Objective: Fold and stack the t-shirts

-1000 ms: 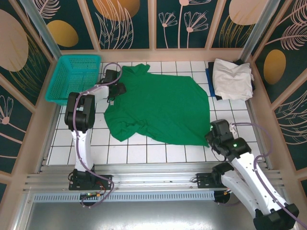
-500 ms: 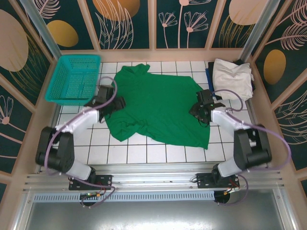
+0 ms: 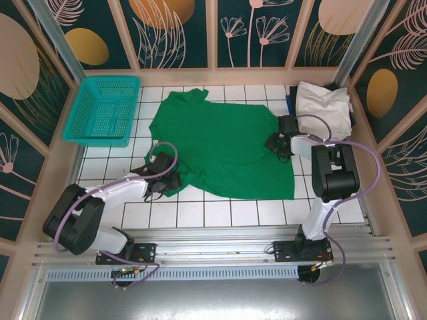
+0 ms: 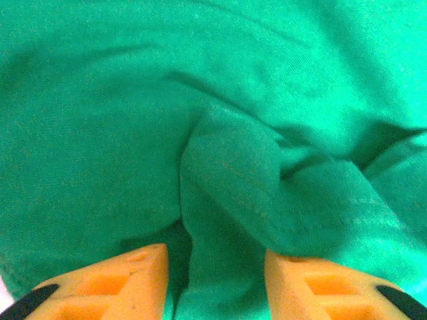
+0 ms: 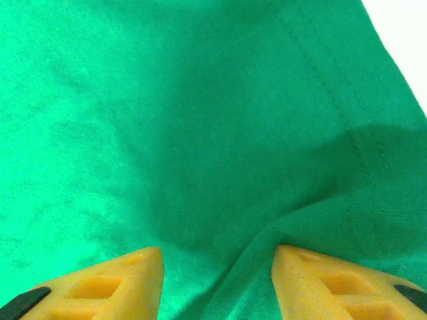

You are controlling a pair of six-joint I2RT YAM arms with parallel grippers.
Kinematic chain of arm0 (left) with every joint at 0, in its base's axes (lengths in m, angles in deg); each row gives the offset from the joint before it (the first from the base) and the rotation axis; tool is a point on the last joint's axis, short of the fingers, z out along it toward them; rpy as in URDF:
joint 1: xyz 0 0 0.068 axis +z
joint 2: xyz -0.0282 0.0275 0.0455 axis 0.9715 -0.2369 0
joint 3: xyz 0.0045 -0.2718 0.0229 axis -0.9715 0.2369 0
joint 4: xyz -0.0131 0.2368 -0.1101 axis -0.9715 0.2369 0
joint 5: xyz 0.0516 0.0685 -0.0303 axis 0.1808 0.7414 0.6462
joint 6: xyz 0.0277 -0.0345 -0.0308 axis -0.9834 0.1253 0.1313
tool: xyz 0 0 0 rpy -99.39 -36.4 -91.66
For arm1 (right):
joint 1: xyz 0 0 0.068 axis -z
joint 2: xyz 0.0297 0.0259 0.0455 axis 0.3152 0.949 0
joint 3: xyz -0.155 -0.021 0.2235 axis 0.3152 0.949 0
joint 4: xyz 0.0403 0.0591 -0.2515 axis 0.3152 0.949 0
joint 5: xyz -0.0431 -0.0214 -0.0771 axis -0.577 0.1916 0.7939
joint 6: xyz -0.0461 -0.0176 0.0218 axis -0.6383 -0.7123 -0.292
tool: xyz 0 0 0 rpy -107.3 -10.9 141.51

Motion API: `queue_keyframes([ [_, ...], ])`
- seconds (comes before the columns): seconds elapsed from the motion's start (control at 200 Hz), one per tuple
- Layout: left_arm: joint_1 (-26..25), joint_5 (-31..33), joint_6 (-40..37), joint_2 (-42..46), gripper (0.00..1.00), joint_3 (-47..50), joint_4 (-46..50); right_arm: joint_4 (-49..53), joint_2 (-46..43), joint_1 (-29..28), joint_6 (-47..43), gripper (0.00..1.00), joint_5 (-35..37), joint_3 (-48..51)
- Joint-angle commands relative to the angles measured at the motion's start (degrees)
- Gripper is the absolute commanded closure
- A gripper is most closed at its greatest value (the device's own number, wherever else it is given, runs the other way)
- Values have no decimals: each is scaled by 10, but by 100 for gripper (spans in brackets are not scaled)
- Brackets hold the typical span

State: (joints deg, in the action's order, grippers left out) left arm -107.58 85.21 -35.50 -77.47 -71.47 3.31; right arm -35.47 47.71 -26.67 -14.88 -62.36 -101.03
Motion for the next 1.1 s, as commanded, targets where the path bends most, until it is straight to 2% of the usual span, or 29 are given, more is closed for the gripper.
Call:
queue_keyframes([
  [0.0,-2,36,-6,-33,64,-37,18,4,37,10,-21,53,-22,0],
  [0.07,-2,48,-11,-44,80,-53,34,8,47,13,-29,52,-23,-8],
  [0.21,-2,57,-18,-4,100,-43,59,21,49,14,-35,53,-23,-14],
  [0.515,-2,41,-3,167,100,30,110,42,15,13,-38,53,-20,2],
  [0.586,-2,13,0,197,100,42,112,46,-5,12,-37,53,-26,15],
  [0.666,-5,-27,2,237,100,50,120,58,-36,10,-35,53,-22,30],
  [0.821,-13,-48,36,350,100,77,124,95,-117,9,-20,51,-6,73],
  [0.921,-13,-58,42,389,100,83,117,96,-188,-18,-5,50,-10,115],
  [1.031,-13,-71,45,399,88,81,104,98,-235,-59,10,48,-11,148],
  [1.051,-12,-68,47,402,83,78,102,95,-238,-65,13,48,-10,156],
  [1.091,-12,-49,50,407,66,71,106,88,-240,-73,18,48,-9,171],
])
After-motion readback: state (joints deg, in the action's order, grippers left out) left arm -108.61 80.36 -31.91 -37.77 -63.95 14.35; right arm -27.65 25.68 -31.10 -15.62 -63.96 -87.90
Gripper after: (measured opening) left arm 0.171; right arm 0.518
